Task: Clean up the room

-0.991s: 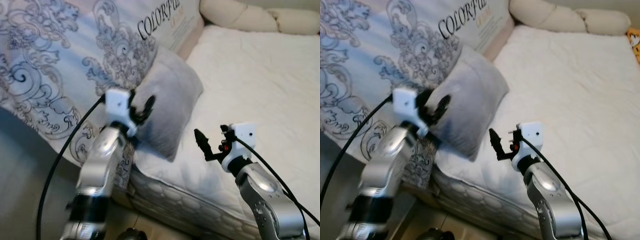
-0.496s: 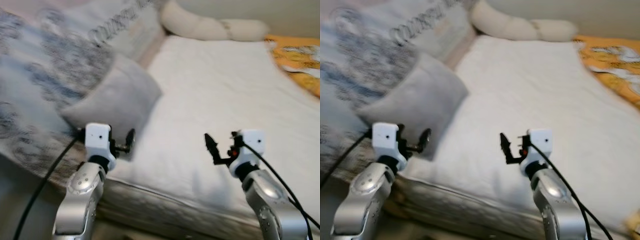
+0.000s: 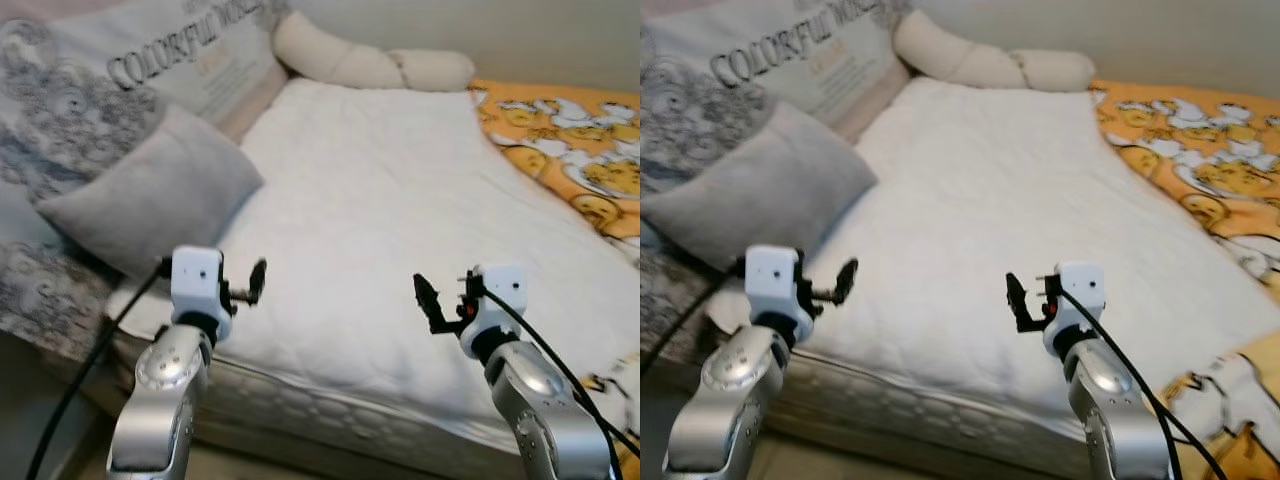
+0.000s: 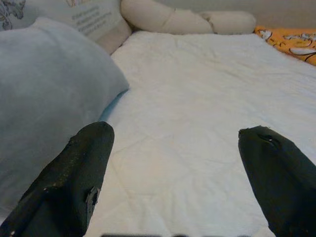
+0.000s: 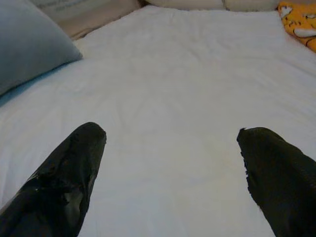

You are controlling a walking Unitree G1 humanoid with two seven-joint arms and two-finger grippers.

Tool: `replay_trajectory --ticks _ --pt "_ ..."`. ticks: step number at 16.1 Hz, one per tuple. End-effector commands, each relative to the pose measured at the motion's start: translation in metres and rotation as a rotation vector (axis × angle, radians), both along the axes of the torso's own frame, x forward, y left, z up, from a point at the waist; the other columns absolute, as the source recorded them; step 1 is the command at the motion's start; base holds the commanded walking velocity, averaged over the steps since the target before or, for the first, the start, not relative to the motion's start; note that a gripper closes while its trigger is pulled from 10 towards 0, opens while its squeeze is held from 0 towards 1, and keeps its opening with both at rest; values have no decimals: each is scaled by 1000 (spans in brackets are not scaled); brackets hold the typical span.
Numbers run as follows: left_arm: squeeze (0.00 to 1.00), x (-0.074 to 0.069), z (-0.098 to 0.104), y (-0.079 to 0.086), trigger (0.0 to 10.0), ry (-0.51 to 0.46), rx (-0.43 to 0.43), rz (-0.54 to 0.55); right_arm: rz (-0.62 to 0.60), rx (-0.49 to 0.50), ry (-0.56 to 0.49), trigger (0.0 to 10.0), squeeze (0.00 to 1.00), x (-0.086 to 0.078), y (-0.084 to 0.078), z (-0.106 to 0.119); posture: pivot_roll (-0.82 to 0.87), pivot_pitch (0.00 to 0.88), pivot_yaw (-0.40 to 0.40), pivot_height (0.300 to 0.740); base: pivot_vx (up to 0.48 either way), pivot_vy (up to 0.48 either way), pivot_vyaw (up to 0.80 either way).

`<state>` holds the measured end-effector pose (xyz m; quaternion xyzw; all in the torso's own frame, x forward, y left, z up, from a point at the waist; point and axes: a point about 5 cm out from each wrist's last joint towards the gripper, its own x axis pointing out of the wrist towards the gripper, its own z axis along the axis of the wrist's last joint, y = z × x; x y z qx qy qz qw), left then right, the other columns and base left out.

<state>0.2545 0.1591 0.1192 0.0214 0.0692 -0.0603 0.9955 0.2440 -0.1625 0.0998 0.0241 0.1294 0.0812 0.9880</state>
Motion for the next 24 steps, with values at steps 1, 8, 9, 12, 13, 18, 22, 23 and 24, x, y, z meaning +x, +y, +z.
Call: replay_trajectory --ticks 1,8,9,12,13,18,22,23,24 --pt "804 -2 -5 6 10000 19 29 24 8 -15 -7 10000 0 1 3 2 -91 0 -4 740 0 -480 0" --pt "808 -4 -5 8 10000 28 31 41 -9 -46 -2 10000 0 3 -6 2 -112 0 5 740 0 -480 0" --pt "808 -4 -8 7 10000 34 34 37 -21 -35 -10 10000 0 4 -9 4 -111 0 4 740 0 -480 0" --pt "804 -3 -7 5 10000 37 27 37 -26 -35 -4 10000 0 5 -11 5 -113 0 7 740 0 -480 0" --pt "804 -2 -7 4 10000 39 31 27 -29 -29 -2 10000 0 4 -11 5 -110 0 9 740 0 -480 0" --pt "804 -3 -7 8 10000 51 31 26 -11 -21 -2 10000 0 6 -3 4 -116 0 28 740 0 -480 0" --pt "804 -2 -7 10 10000 45 46 29 -7 -12 7 10000 0 7 -1 1 -95 0 8 740 0 -480 0" --pt "804 -2 -6 10 10000 41 47 34 4 -4 15 10000 0 7 3 0 -95 0 4 740 0 -480 0" --pt "804 -1 -6 10 10000 39 56 32 10 -3 16 10000 0 8 4 0 -94 0 -1 740 0 -480 0"
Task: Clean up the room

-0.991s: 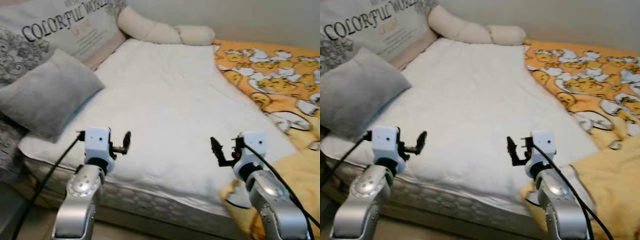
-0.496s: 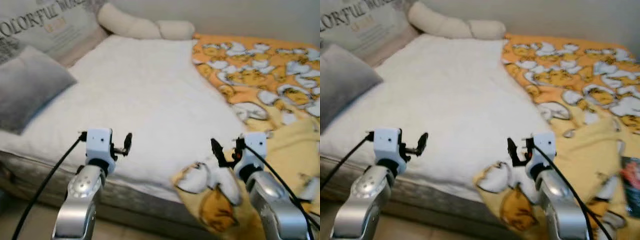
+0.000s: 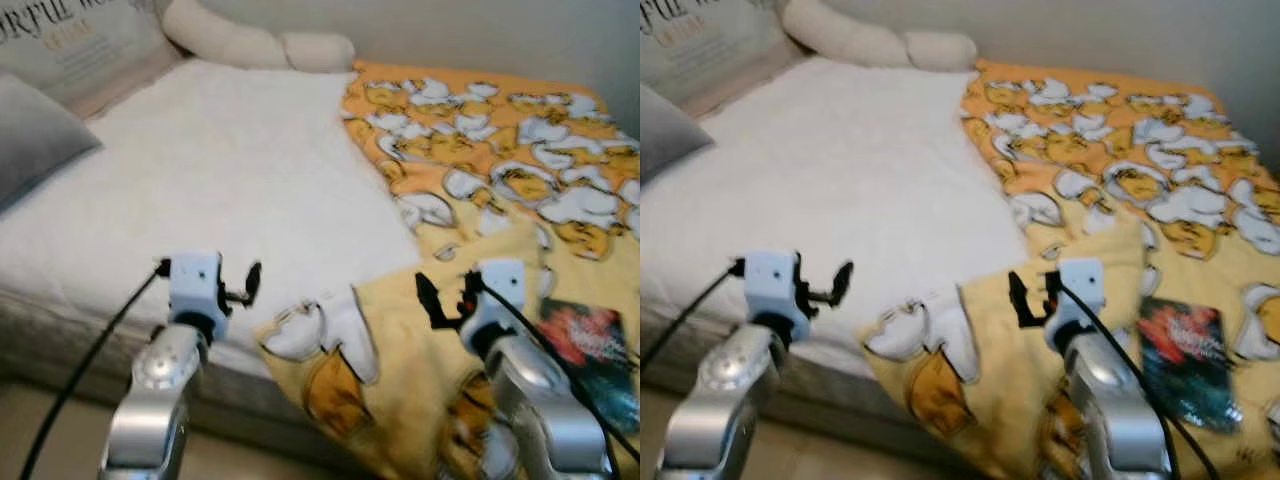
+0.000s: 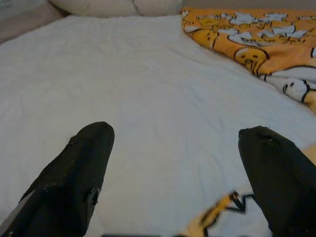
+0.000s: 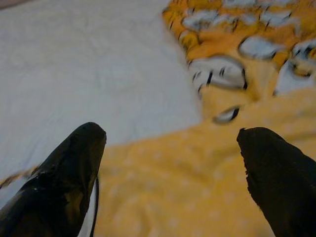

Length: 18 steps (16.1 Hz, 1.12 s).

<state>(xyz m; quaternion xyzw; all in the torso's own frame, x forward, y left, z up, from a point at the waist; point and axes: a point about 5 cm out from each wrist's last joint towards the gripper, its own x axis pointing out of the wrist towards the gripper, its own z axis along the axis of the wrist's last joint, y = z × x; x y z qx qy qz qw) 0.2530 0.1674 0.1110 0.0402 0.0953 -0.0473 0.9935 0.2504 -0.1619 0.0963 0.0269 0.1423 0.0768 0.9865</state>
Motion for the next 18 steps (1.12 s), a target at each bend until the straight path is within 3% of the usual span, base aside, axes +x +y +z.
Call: replay_trajectory --ticks 1,9,18 --pt "808 1 2 1 10000 -11 34 -4 23 -3 -11 10000 0 3 5 4 -89 0 -4 740 0 -480 0" --pt "804 -3 -2 2 10000 4 33 2 5 -1 18 10000 0 -2 -1 -5 -91 0 13 740 0 -480 0" --pt "804 6 -1 -9 10000 6 36 -77 15 37 55 10000 0 -12 -3 -9 -131 0 44 740 0 -480 0"
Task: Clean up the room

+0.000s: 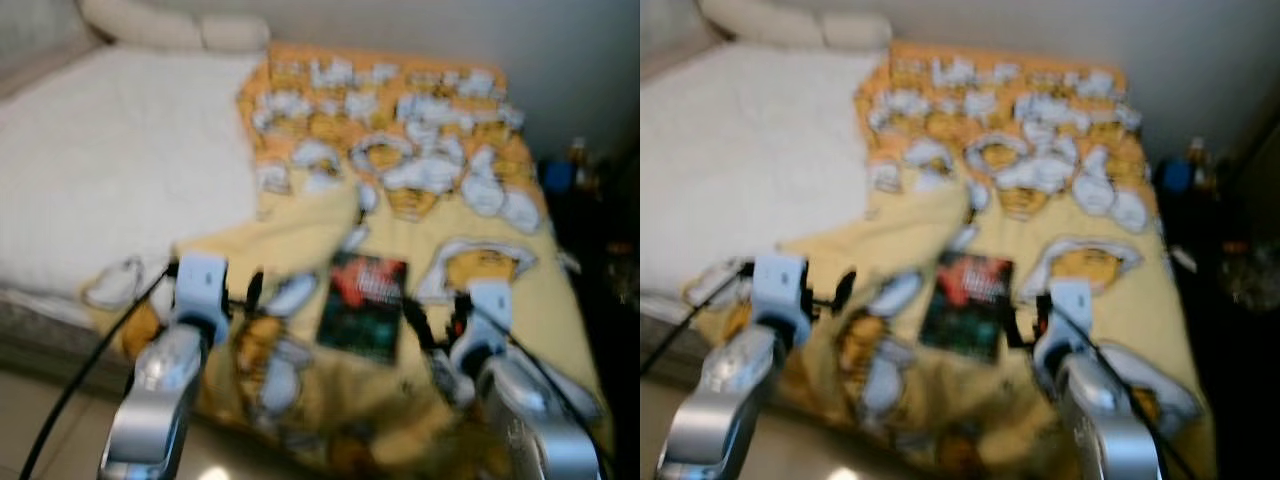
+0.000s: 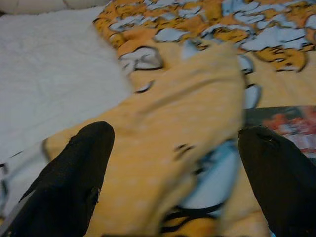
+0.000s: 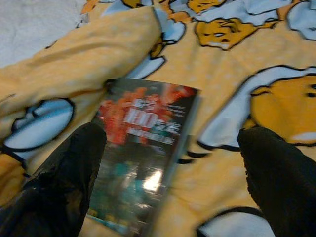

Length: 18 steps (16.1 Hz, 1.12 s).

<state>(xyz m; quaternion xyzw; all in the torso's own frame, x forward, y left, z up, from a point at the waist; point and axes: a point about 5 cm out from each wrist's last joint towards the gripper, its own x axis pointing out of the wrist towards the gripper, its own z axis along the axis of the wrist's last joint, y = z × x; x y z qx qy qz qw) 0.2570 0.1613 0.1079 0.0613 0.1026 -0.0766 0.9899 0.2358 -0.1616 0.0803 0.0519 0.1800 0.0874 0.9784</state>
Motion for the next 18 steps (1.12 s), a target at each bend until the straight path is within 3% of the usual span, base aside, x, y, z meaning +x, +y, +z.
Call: replay_trajectory --ticks 1,3,9,12,14,18 --pt "800 3 1 -2 10000 -9 1 -7 9 -12 -21 10000 0 3 -3 6 -126 0 42 740 0 -480 0" --pt "796 0 1 -3 10000 -9 0 -4 24 -10 -9 10000 0 1 -3 4 -127 0 46 740 0 -405 0" --pt "773 -8 -5 -1 10000 -5 30 -19 16 22 16 10000 0 3 -12 -1 -110 0 23 740 0 0 0" --pt "796 -10 -2 -2 10000 -31 13 -19 114 -5 7 10000 0 1 -5 -2 -91 0 -4 740 0 0 0" --pt "812 -14 -1 -1 10000 -33 -11 -2 199 -7 7 10000 0 1 6 -3 -85 0 -9 740 142 0 800" --pt "812 -14 -1 1 10000 -32 1 -4 191 7 -1 10000 0 9 6 -4 -79 0 -4 740 327 0 600"
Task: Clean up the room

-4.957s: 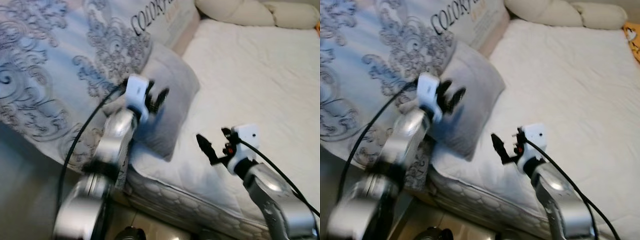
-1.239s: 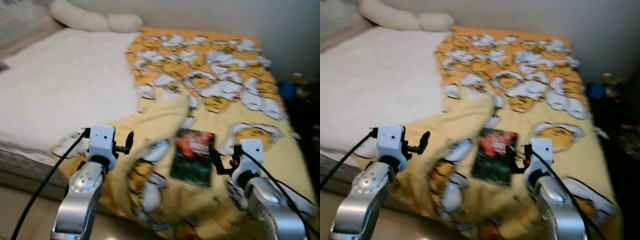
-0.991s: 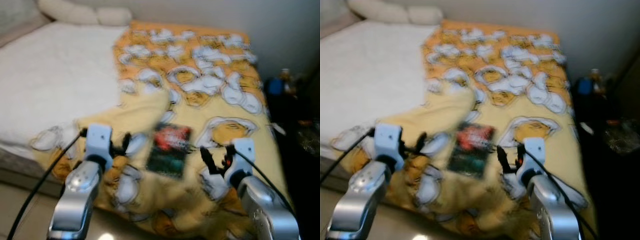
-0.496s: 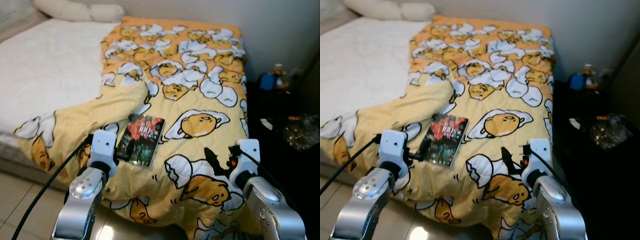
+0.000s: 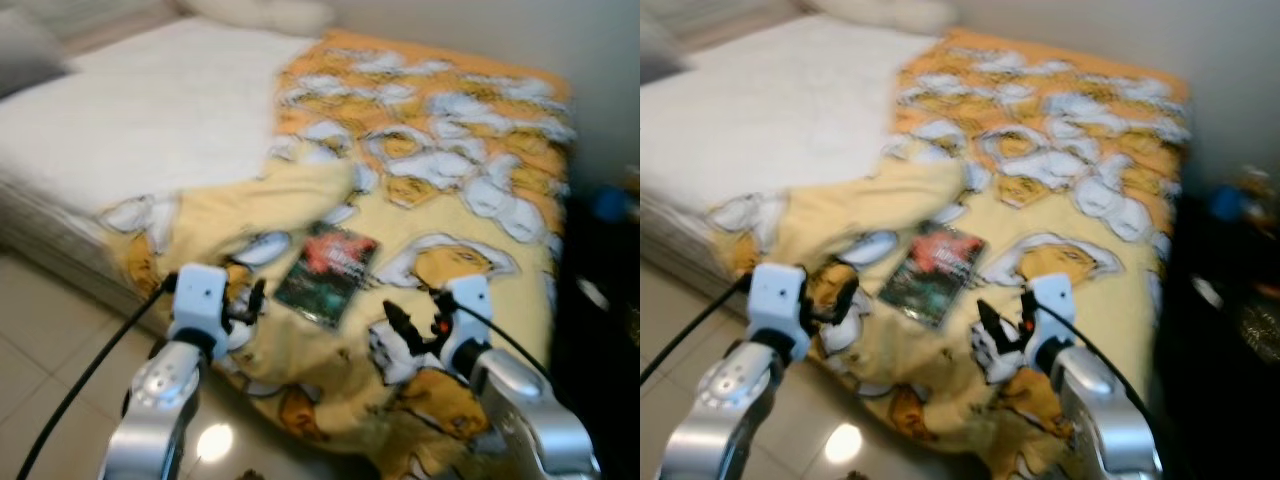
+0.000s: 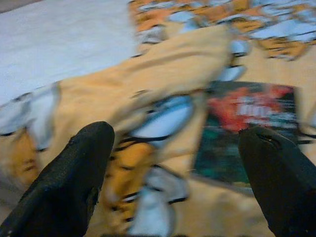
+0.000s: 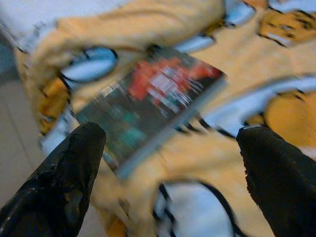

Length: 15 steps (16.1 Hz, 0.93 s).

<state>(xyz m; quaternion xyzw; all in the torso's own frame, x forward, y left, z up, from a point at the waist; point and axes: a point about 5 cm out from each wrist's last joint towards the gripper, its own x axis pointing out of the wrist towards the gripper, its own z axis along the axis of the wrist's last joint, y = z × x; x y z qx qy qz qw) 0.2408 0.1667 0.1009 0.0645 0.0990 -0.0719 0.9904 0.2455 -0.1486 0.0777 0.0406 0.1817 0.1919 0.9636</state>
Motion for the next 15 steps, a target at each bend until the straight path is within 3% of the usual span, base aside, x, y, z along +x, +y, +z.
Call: replay_trajectory --ticks 1,5,8,9,10,15 --pt "812 3 7 -6 10000 -24 -3 -29 -10 -5 4 10000 0 1 -9 -1 -76 0 4 740 334 0 0" --pt "800 4 8 -7 10000 -22 16 -46 15 -19 27 10000 0 3 -9 -7 -71 0 9 740 320 0 0" --pt "773 3 6 -9 10000 -8 14 -83 20 4 66 10000 0 -2 -11 -13 -84 0 25 740 0 0 0" --pt "776 4 7 -10 10000 -7 17 -91 37 9 80 10000 157 -3 -11 -14 -83 0 23 740 0 0 0" --pt "773 3 7 -13 10000 -5 19 -103 63 16 99 10000 1000 -3 -12 -17 -83 0 24 740 0 0 0" --pt "769 -3 4 -20 10000 24 -5 -189 89 111 214 10000 1000 7 -2 -27 -82 0 10 740 0 0 0"
